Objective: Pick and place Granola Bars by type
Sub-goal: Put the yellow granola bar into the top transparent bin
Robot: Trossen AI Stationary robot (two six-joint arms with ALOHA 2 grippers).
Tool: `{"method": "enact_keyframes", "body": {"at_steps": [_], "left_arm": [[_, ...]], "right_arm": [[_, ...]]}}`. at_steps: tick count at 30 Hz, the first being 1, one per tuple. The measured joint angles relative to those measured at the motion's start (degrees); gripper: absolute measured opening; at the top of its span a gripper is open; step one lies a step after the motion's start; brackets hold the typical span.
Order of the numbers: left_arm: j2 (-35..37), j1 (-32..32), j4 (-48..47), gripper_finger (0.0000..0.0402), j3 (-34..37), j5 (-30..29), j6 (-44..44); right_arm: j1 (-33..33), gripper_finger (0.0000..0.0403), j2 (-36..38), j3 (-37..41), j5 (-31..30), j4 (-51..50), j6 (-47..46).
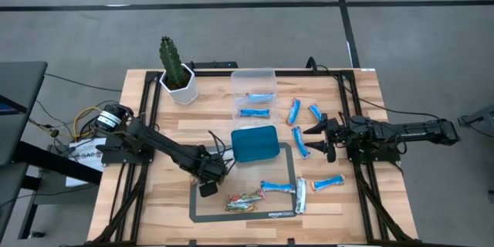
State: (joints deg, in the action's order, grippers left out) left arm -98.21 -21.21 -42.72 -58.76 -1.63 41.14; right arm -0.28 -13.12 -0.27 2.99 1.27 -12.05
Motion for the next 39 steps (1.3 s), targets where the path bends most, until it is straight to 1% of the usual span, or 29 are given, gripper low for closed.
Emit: {"method": "enact_keyframes", "body": {"at_steps": [4, 9, 12, 15, 18, 22, 26, 29, 35, 39], "left_arm": [[3.5, 0.5, -0.3, 0.0039, 0.0, -2.2, 2.1], [9.1, 1.6, -0.3, 0.0052, 0.0, -6.5, 5.4], [11.9, 3.2, 0.4, 0.0061, -0.7, -9.2, 5.6], [13.2, 5.7, 0.6, 0.0068, -3.3, -12.5, 3.5], [13.2, 8.4, 0.9, 0.0074, -7.0, -14.7, -1.2], [12.8, 10.7, 0.7, 0.0076, -10.1, -14.9, -5.3], [12.8, 11.0, -0.8, 0.0076, -10.6, -14.5, -5.5], [12.8, 11.0, -2.3, 0.0076, -10.2, -12.9, -4.9], [12.8, 9.4, -3.6, 0.0082, -5.5, -7.5, -1.4], [11.0, 7.6, -3.1, 0.0114, -0.9, -4.9, 1.5]], "right_arm": [[0.0, 0.0235, 0.0, 0.0, 0.0, 0.0, 0.0], [0.0, 0.0235, 0.0, 0.0, 0.0, 0.0, 0.0], [0.0, 0.0235, 0.0, 0.0, 0.0, 0.0, 0.0], [0.0, 0.0235, 0.0, 0.0, 0.0, 0.0, 0.0], [0.0, 0.0235, 0.0, 0.0, 0.0, 0.0, 0.0], [0.0, 0.0235, 0.0, 0.0, 0.0, 0.0, 0.0], [0.0, 0.0235, 0.0, 0.0, 0.0, 0.0, 0.0], [0.0, 0.0235, 0.0, 0.0, 0.0, 0.0, 0.0], [0.0, 0.0235, 0.0, 0.0, 0.0, 0.0, 0.0], [0.0, 0.0235, 0.0, 0.0, 0.0, 0.0, 0.0]]}}
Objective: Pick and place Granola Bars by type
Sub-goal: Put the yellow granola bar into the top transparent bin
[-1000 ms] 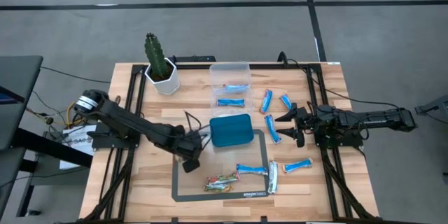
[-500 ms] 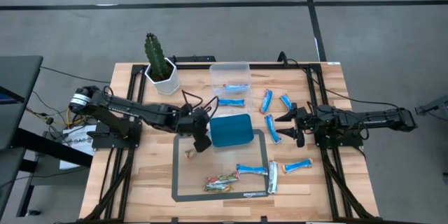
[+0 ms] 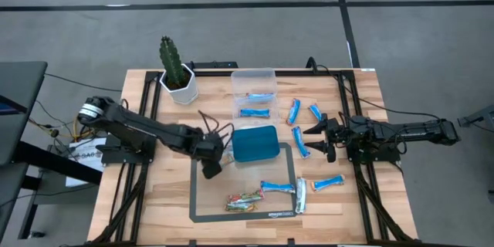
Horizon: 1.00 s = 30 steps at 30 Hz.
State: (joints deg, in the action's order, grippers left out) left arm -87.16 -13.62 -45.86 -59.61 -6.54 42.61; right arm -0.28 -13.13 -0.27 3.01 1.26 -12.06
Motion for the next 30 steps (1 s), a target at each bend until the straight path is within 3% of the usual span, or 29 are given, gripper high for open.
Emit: {"method": "enact_keyframes", "body": {"at_steps": [8, 14, 22, 30], "left_arm": [[-8.6, -0.4, 4.1, 0.0208, 1.4, 3.2, 0.7], [-11.1, -0.4, 7.5, 0.0235, 1.4, 2.5, 0.6], [-13.2, -0.3, 8.2, 0.0218, 1.5, -0.8, -1.4], [-13.3, -0.3, 9.1, 0.0135, 1.5, 2.1, -1.6]], "right_arm": [[0.0, 0.0235, 0.0, 0.0, 0.0, 0.0, 0.0], [0.0, 0.0235, 0.0, 0.0, 0.0, 0.0, 0.0], [0.0, 0.0235, 0.0, 0.0, 0.0, 0.5, 0.0], [0.0, 0.0235, 0.0, 0.0, 0.0, 0.5, 0.0]]}}
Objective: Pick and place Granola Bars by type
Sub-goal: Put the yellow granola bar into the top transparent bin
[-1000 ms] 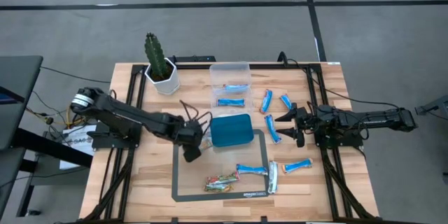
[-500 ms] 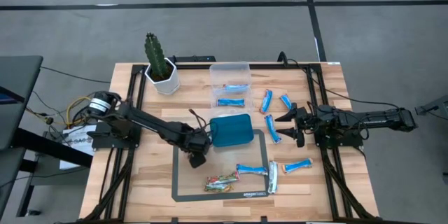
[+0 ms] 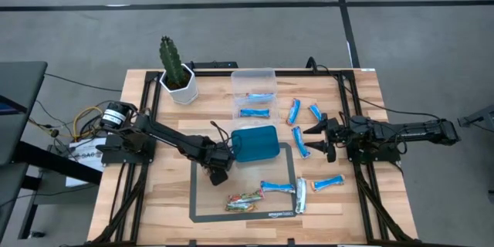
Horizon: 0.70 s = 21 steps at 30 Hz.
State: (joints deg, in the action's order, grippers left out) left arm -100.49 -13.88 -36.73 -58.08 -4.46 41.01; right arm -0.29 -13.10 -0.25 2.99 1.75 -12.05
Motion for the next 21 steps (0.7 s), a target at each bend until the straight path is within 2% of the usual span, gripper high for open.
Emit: {"method": "enact_keyframes", "body": {"at_steps": [4, 8, 13, 21], "left_arm": [[0.0, 0.0, 0.5, 0.0094, 0.0, 0.7, 0.0], [0.0, 0.0, 0.6, 0.0070, 0.0, 0.7, 0.0], [1.8, 0.0, 0.6, 0.0062, 0.0, -0.6, 1.0], [11.8, 0.0, -1.8, 0.0062, 0.0, -8.7, 4.6]], "right_arm": [[0.0, 0.0235, 0.0, 0.0, 0.0, 0.0, 0.0], [0.0, 0.0235, 0.0, 0.0, 0.0, 0.0, 0.0], [0.0, 0.0235, 0.0, 0.0, 0.0, 0.0, 0.0], [0.0, 0.0235, 0.0, 0.0, 0.0, 0.0, 0.0]]}}
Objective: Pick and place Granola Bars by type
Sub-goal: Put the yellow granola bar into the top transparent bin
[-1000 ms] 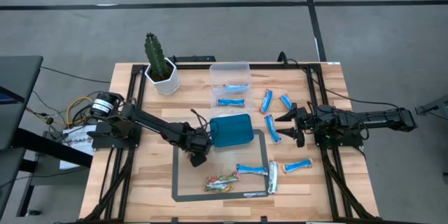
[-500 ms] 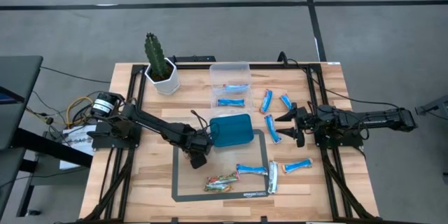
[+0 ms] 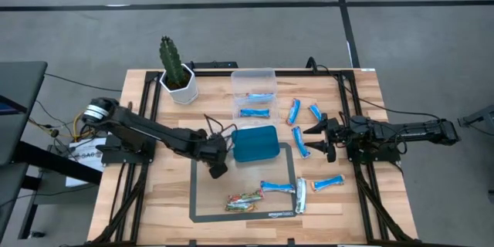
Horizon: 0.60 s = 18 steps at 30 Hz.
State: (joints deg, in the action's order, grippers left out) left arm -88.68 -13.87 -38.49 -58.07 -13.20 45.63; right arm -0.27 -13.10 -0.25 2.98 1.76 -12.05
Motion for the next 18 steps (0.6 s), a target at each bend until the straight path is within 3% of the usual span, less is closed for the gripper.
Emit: {"method": "enact_keyframes", "body": {"at_steps": [5, 9, 18], "left_arm": [[5.8, 0.2, 1.2, 0.0062, 0.0, -5.0, 1.9], [6.4, 1.8, 4.2, 0.0061, -1.0, -6.0, -1.1], [-4.0, 6.4, 4.6, 0.0061, -13.6, -4.3, -17.7]], "right_arm": [[0.0, 0.0235, 0.0, 0.0, 0.0, 0.0, 0.0], [0.0, 0.0235, 0.0, 0.0, 0.0, 0.0, 0.0], [0.0, 0.0235, 0.0, 0.0, 0.0, 0.0, 0.0]]}}
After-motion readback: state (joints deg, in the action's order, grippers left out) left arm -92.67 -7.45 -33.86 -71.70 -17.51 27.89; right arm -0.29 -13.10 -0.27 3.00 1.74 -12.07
